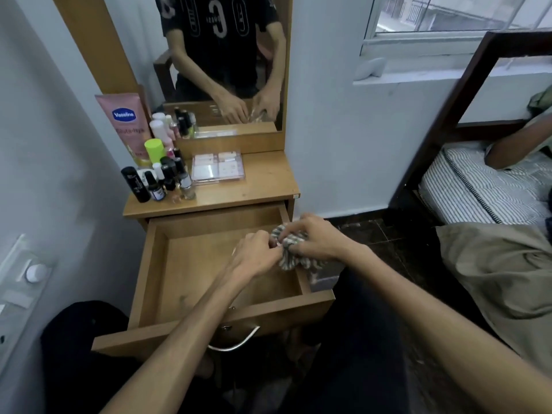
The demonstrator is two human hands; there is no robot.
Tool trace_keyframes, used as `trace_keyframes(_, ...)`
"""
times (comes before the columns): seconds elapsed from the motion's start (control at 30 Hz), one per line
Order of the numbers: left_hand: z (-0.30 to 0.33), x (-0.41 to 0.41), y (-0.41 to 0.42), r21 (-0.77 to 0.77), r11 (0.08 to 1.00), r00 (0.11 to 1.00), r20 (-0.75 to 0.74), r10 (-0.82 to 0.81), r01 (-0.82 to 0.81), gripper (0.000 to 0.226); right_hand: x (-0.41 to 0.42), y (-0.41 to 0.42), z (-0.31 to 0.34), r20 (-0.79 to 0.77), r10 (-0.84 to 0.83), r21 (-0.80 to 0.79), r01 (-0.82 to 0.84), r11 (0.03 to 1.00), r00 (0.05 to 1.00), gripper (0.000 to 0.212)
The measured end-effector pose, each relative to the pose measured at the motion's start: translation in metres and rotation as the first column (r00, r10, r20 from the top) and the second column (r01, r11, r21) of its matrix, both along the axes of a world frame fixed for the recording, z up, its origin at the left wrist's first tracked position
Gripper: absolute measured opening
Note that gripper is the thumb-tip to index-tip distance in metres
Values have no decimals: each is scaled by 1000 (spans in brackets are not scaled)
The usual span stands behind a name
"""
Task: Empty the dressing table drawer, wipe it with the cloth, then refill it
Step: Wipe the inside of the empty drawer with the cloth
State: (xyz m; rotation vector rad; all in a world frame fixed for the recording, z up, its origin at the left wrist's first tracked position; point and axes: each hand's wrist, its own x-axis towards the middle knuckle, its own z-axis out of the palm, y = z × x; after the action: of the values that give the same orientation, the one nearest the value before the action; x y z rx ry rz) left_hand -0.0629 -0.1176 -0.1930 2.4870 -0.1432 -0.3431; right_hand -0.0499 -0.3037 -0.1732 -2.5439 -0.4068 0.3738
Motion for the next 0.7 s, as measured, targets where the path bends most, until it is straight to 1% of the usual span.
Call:
trace_keyframes(0.1, 2, -14, 9, -12, 998, 995, -66, -70, 69, 37, -40, -14, 20, -246, 93, 26, -90, 996, 965, 24)
trace_keyframes(0.13, 3, -19, 13, -32, 995, 989, -105, -102, 100, 37, -52, -19, 25, -267, 92, 18, -91, 996, 959, 25)
trace_keyframes(0.17, 6, -24, 19, -52, 991, 980, -149, -131, 124, 37, -62, -24, 31, -248, 78, 10, -78, 997, 966, 26)
trace_keyframes(0.2, 8, -29, 24, -72, 987, 969, -190, -157, 146, 36, -69, -28, 39, -212, 56, 20, -53, 998, 976, 25)
trace_keyframes(0.27, 13, -36, 36, -119, 979, 948, -253, -191, 166, 34, -85, -34, 56, -142, 29, 113, -13, 994, 989, 26)
trace_keyframes(0.3, 16, -39, 43, -149, 975, 941, -269, -203, 167, 33, -95, -35, 63, -79, 26, 134, -15, 991, 997, 28)
trace_keyframes(0.33, 17, -42, 51, -178, 972, 939, -279, -202, 156, 33, -106, -33, 67, 2, 38, 116, -38, 993, 999, 31)
trace_keyframes(0.37, 20, -43, 58, -205, 968, 936, -288, -202, 146, 33, -117, -31, 69, 77, 60, 71, -66, 995, 995, 33)
trace_keyframes(0.43, 22, -48, 73, -243, 963, 932, -309, -187, 112, 33, -143, -23, 63, 168, 147, -39, -142, 989, 975, 38)
trace_keyframes(0.5, 23, -52, 81, -260, 961, 928, -327, -178, 92, 32, -163, -17, 41, 258, 267, -180, -225, 958, 928, 44)
trace_keyframes(0.53, 24, -56, 84, -261, 961, 927, -330, -178, 92, 32, -168, -14, 26, 318, 327, -253, -253, 934, 890, 46)
trace_keyframes(0.6, 25, -63, 86, -246, 965, 932, -321, -170, 91, 30, -172, -6, 0, 422, 389, -354, -246, 902, 819, 47)
trace_keyframes(0.7, 21, -69, 82, -215, 974, 952, -279, -128, 68, 25, -170, 9, -23, 501, 422, -414, -219, 884, 756, 45)
